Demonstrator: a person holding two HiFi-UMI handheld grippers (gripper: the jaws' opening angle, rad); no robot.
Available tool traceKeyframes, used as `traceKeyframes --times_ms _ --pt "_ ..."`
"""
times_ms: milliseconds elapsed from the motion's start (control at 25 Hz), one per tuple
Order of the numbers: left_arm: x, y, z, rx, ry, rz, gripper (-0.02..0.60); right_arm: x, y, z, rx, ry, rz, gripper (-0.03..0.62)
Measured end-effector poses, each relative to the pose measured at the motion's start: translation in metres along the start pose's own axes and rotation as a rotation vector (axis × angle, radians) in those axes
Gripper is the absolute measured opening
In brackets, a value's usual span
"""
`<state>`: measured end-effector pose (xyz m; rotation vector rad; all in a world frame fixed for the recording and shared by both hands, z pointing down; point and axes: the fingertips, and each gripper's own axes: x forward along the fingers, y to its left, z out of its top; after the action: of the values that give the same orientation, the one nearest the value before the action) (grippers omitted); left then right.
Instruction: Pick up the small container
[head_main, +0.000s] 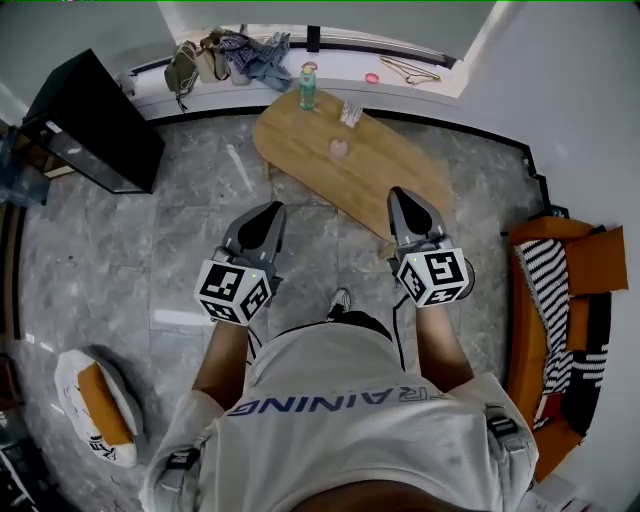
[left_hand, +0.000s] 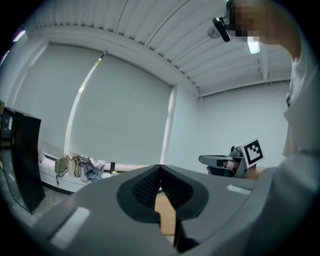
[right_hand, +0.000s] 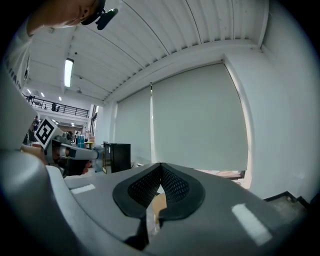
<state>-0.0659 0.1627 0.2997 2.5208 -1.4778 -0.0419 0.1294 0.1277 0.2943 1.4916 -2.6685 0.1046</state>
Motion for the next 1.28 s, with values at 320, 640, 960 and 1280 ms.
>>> traceKeyframes --times_ms 320,640,960,1280 --pt "0.105 -0.012 -0.001 0.038 0.020 0.028 0.000 0.040 -0.101 -0.014 0.066 0.006 0.008 0.015" --pt "0.155 0.022 -0.010 0.027 0.094 0.044 0.000 0.093 -0.136 -0.030 0.147 0.017 0.006 0.016" --pt "0.231 0.082 -0.017 -0.011 0.119 -0.069 0.000 0.166 -0.164 -0.039 0.147 0.069 -0.104 0.016" --pt "0.290 0.175 0.004 -0.021 0.150 -0.152 0.000 0.259 -0.159 -0.024 0.133 0.097 -0.186 0.017"
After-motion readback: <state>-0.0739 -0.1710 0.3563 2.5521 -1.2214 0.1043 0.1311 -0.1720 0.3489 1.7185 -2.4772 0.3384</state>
